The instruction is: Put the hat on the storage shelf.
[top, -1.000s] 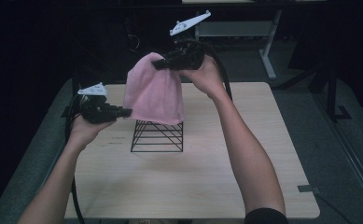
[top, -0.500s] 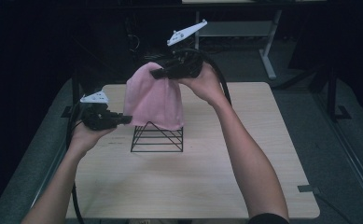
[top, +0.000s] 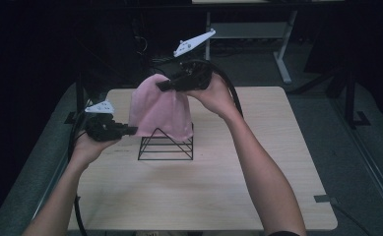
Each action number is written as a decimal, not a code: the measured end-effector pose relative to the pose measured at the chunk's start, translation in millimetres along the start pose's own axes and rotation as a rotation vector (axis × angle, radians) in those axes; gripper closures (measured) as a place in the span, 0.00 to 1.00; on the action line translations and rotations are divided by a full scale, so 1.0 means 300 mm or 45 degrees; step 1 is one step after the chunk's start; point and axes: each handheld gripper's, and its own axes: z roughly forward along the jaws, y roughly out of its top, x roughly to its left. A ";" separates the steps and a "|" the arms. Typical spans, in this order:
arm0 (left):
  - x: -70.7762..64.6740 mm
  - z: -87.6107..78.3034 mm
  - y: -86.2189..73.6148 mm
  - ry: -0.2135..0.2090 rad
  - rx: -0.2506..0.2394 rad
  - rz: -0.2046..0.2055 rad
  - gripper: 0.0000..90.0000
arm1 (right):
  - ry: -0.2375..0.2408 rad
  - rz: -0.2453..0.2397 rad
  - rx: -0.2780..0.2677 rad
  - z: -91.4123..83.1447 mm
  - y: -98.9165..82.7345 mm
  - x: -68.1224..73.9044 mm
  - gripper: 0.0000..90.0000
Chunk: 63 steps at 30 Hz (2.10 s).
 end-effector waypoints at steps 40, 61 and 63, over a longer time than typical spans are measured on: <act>-0.004 0.053 -0.075 0.022 0.158 0.046 0.91 | 0.083 0.057 0.012 0.069 -0.117 0.027 0.83; -0.009 0.097 -0.104 0.053 0.262 0.117 0.91 | 0.104 0.108 0.016 0.090 -0.188 0.027 0.83; -0.005 0.103 -0.113 0.049 0.275 0.120 0.91 | 0.114 0.117 0.021 0.096 -0.197 0.026 0.83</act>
